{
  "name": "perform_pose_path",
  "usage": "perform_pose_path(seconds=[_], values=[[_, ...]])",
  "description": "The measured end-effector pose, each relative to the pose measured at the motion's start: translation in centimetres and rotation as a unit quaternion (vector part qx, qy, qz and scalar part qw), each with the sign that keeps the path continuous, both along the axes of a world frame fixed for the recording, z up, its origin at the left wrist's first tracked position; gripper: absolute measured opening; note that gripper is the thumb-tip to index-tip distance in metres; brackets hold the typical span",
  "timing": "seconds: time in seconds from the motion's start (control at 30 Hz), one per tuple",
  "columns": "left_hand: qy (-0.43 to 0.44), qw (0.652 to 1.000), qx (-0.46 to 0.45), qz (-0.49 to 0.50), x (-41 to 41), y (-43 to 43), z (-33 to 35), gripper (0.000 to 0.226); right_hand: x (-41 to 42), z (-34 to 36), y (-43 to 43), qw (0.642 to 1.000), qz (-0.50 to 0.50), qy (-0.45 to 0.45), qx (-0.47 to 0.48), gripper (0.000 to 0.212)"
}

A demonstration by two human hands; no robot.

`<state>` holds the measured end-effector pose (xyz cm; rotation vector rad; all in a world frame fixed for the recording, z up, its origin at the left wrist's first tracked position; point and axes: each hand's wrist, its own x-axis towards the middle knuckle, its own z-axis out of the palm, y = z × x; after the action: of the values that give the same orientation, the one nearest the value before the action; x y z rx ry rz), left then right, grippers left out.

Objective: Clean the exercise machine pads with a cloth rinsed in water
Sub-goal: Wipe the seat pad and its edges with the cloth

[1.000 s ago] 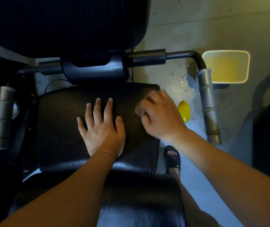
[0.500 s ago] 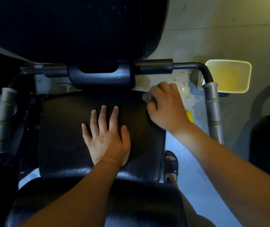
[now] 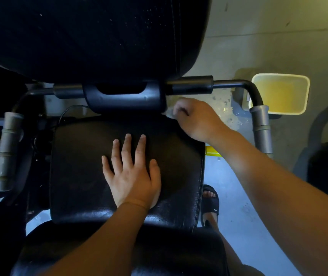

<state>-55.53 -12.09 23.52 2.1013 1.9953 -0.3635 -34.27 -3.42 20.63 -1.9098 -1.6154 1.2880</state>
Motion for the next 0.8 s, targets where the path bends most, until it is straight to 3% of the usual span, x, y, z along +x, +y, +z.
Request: perform_pose_path(seconds=[0.1,0.23,0.33,0.4,0.5,0.67,0.8], values=[[0.001,1.000,-0.001,-0.002,0.1,0.1,0.0,0.067,0.2,0.1,0.4,0.999,0.028,0.029,-0.014,0.018],[0.004,1.000,-0.004,-0.005,0.0,0.1,0.0,0.066,1.9,-0.8,-0.9,0.998,-0.047,-0.049,-0.015,0.021],[0.001,1.000,0.001,-0.003,0.0,0.0,-0.1,0.066,1.0,-0.4,-1.5,0.999,-0.035,-0.006,0.040,0.015],[0.003,1.000,0.003,-0.003,0.0,0.0,-0.1,0.066,0.1,0.1,-2.1,0.995,0.022,0.034,0.091,0.023],[0.004,1.000,0.004,-0.004,0.1,0.0,-0.1,0.066,0.6,-0.1,-4.0,0.988,0.054,0.023,0.142,0.040],[0.003,1.000,0.010,-0.003,0.1,-0.1,-0.2,0.065,1.6,-0.4,-7.8,0.978,-0.177,0.015,0.106,0.035],[-0.005,1.000,0.018,0.000,0.1,-0.2,-0.3,0.065,-1.2,0.4,-11.6,0.963,-0.246,0.014,0.112,0.037]])
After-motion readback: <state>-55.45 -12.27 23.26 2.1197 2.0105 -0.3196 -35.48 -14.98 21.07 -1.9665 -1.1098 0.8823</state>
